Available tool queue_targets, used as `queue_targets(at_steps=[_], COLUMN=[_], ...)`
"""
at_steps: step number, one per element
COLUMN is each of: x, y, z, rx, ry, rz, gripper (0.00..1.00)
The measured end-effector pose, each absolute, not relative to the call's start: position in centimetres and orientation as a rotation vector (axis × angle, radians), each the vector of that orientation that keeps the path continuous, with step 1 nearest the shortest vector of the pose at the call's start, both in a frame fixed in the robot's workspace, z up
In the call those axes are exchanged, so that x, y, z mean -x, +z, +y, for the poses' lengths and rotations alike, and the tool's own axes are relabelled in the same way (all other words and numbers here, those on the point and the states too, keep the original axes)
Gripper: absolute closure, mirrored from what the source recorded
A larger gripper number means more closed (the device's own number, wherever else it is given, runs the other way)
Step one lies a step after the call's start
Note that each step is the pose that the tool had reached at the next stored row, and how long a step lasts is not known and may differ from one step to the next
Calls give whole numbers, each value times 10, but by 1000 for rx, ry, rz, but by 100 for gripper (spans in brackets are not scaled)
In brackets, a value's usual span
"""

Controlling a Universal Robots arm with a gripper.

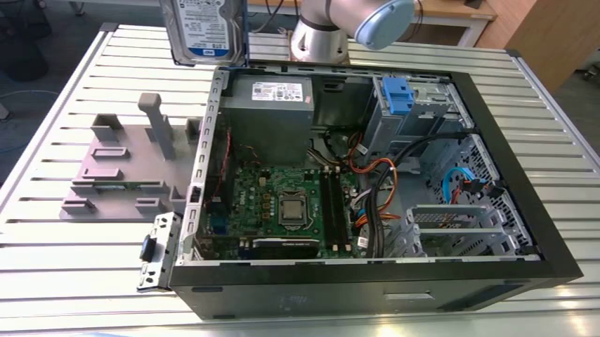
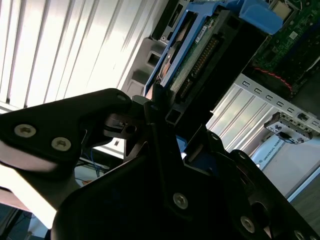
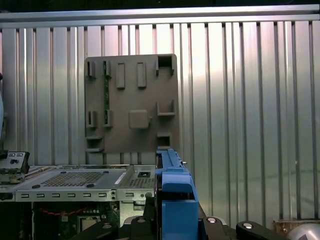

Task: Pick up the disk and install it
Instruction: 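Pick up the disk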

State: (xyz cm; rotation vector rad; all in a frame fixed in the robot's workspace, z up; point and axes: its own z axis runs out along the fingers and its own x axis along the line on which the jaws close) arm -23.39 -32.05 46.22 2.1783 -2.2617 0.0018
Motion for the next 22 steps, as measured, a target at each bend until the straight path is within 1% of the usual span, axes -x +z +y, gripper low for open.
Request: queue_targets(at_steps=[22], x=[216], y=[462], z=[-321], rx=[-2178], ry=[2], rz=[-2262], gripper=[64])
